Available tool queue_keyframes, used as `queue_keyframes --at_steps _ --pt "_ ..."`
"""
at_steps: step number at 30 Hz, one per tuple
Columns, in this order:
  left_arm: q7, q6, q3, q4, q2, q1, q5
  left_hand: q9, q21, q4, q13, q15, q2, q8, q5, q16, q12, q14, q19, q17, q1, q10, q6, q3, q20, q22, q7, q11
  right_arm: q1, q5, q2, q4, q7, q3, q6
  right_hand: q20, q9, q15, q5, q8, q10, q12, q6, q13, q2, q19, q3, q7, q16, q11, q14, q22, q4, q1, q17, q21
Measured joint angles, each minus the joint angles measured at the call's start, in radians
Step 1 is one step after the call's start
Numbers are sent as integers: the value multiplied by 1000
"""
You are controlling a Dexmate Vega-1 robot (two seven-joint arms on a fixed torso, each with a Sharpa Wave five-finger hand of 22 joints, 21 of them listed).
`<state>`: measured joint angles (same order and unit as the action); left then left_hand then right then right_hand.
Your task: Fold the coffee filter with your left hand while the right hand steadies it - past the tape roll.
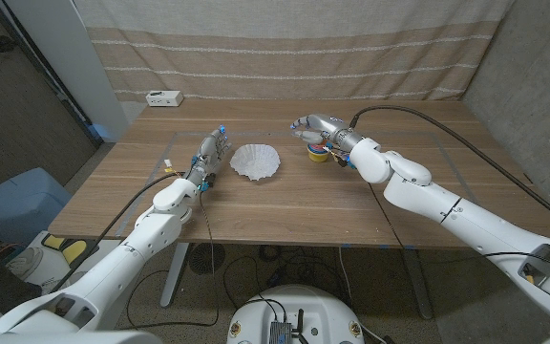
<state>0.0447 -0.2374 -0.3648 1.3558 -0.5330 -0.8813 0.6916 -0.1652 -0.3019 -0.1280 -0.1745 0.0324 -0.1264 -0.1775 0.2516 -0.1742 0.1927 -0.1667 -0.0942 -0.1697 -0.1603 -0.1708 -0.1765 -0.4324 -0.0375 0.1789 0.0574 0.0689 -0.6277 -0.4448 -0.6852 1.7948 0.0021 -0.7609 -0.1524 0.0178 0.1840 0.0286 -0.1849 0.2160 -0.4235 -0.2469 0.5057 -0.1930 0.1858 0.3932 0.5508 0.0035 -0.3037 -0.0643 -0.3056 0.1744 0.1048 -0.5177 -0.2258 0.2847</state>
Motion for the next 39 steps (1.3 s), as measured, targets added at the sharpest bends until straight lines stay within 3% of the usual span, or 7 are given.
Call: queue_keyframes --at_steps 5,12,26,39 --pt "-2 0 1 4 -2 -3 0 0 0 0 0 0 0 0 0 0 0 0 0 0 0 0 0 0 0 0 0 0 3 -13 8 -2 20 -8 3 0 0 0 0 0 -1 0 5 0 -5 0 3 -5 0 1 0 0 14 -15 3 -3" --pt "-4 2 1 8 -4 -7 1 0 7 0 0 0 0 0 0 0 0 0 5 0 0 0 0 0 5 0 0 0 3 -32 15 2 39 -16 -12 0 0 11 8 -7 11 15 5 0 -31 0 -17 -13 7 22 11 0 33 -27 9 -11" --pt "2 7 1 10 -7 -8 4 0 7 4 0 0 5 0 0 0 0 0 5 0 5 0 0 4 5 0 0 0 8 -55 34 -5 68 -43 -5 6 0 11 8 -7 6 15 16 0 -14 6 -13 -24 12 38 11 0 38 -43 12 -15" --pt "9 12 0 10 -10 -7 6 0 7 4 0 0 5 0 0 0 0 0 5 0 5 0 0 4 5 0 0 0 31 -58 50 -42 106 -66 56 9 0 13 8 -7 -9 15 36 0 -5 9 -13 -21 12 30 2 0 37 -53 9 -15"
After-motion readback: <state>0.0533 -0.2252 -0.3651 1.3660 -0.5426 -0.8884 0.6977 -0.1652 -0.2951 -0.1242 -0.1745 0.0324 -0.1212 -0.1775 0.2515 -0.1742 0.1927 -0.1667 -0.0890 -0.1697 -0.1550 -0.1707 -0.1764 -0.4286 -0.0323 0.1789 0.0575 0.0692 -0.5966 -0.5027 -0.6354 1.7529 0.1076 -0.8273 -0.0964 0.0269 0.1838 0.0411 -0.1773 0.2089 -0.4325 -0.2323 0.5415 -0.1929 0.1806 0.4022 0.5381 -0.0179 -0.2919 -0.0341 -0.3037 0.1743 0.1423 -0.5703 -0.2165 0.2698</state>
